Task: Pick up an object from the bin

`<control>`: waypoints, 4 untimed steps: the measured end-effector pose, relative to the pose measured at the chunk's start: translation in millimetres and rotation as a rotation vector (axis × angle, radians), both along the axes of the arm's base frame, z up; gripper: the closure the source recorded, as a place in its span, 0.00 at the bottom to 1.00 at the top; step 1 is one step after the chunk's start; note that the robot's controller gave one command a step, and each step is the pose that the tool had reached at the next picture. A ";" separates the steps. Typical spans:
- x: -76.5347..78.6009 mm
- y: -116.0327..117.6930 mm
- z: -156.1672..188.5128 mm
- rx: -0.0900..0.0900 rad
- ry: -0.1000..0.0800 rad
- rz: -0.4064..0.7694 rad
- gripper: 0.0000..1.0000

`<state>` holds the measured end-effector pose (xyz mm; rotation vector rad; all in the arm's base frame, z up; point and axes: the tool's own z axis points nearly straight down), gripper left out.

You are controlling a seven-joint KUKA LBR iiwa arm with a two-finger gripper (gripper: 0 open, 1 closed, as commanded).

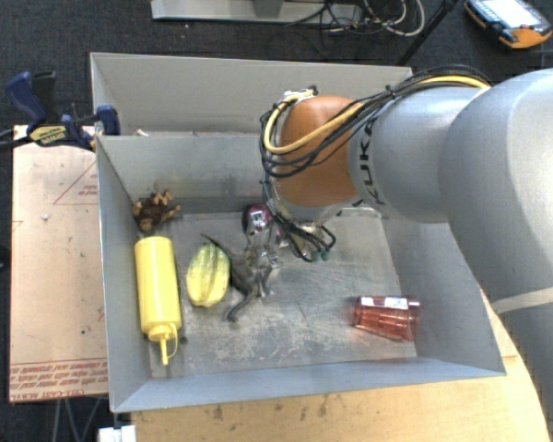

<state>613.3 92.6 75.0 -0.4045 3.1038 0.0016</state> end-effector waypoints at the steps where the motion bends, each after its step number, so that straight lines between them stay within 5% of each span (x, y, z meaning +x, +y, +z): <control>1: 4.4 10.3 26.7 -0.003 0.012 0.002 1.00; 2: -0.7 20.8 49.4 -0.002 0.005 0.085 1.00; 3: -8.5 21.2 -2.1 0.000 0.005 0.057 0.00; 4: -7.6 21.2 -0.2 0.000 0.004 0.057 1.00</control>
Offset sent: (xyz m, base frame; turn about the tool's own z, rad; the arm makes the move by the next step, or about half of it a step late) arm -0.0076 0.0237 0.0487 -0.1084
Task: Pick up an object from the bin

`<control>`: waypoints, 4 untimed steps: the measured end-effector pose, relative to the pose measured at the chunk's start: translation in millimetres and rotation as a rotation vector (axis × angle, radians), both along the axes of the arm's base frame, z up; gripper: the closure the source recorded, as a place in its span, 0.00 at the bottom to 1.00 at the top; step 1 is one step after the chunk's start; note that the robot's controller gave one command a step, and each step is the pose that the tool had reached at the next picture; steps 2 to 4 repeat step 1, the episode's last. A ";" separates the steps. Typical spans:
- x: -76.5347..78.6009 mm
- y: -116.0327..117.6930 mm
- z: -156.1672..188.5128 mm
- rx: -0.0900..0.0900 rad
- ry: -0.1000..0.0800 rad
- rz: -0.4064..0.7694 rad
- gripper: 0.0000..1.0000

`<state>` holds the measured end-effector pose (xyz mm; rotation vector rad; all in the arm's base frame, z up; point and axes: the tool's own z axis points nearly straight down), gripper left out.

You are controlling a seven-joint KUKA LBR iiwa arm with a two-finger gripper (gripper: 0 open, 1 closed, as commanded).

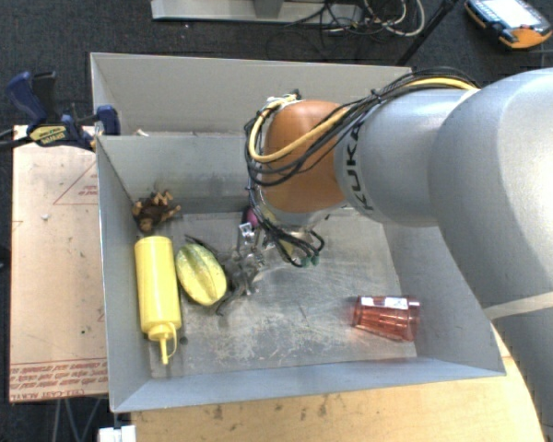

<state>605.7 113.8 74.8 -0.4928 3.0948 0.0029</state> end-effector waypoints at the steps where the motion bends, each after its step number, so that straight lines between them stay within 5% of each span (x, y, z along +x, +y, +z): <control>1: 0.0 0.0 0.0 0.000 0.000 0.000 1.00; 4: 0.0 0.0 0.0 0.000 0.000 0.000 1.00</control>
Offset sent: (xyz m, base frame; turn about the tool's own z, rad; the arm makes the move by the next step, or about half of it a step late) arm 0.0162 0.0174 0.0474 -0.0297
